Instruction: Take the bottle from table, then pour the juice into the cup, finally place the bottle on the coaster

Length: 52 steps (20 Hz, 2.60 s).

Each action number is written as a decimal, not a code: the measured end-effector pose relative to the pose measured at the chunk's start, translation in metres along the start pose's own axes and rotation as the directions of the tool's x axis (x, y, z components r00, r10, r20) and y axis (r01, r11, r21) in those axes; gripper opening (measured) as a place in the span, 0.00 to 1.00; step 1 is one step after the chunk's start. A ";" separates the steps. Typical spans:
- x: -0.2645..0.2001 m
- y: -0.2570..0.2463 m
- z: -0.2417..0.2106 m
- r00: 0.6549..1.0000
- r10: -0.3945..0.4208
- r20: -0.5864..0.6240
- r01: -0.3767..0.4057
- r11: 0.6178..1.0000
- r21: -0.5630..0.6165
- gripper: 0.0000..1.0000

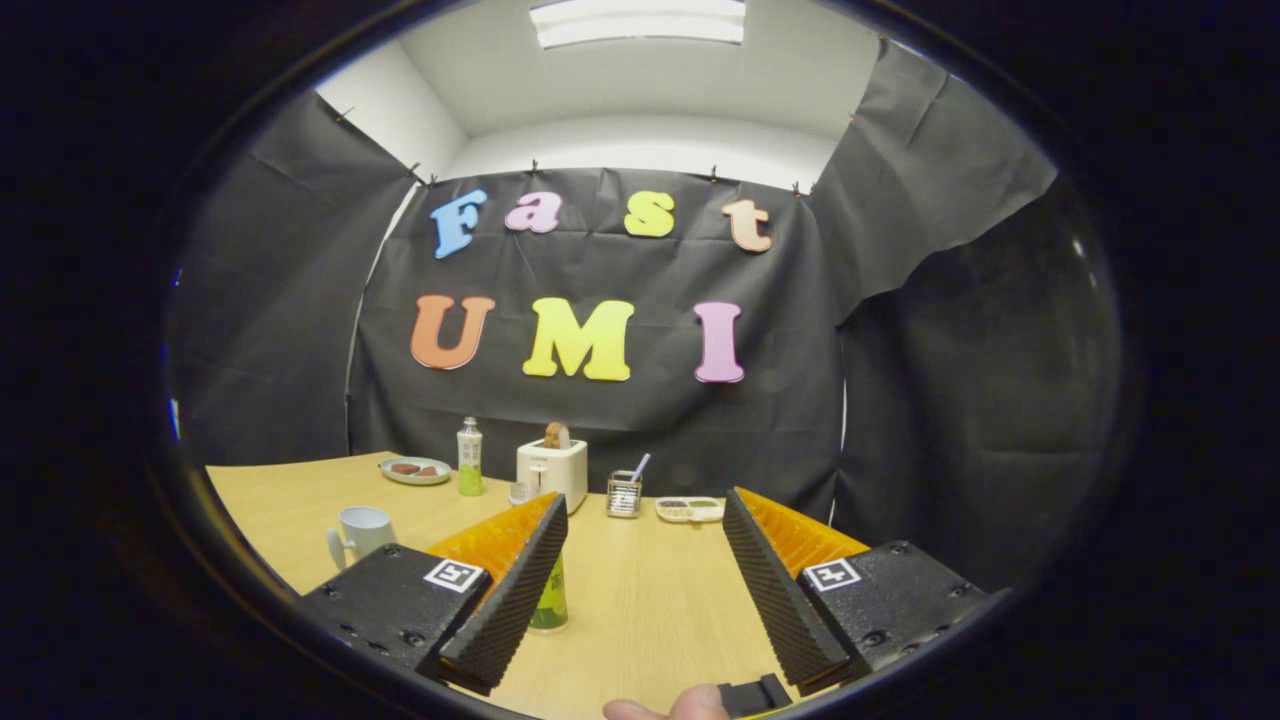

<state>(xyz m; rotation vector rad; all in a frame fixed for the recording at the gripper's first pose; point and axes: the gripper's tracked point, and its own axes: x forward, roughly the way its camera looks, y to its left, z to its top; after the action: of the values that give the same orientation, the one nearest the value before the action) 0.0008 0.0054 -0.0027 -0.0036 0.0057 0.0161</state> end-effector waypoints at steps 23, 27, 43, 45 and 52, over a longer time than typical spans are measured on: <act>-0.009 0.007 -0.015 0.998 0.041 -0.054 -0.039 0.999 0.034 1.00; -0.004 0.016 -0.027 0.994 0.066 -0.089 -0.062 0.997 0.044 1.00; 0.031 0.088 -0.098 0.951 0.182 -0.249 -0.171 0.983 0.064 1.00; 0.040 0.089 -0.101 0.952 0.174 -0.251 -0.164 0.984 0.062 1.00; 0.064 0.097 -0.116 0.947 0.152 -0.283 -0.141 0.988 0.059 1.00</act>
<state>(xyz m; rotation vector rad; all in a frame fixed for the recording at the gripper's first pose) 0.0630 0.1034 -0.1190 0.0324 0.2973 0.1645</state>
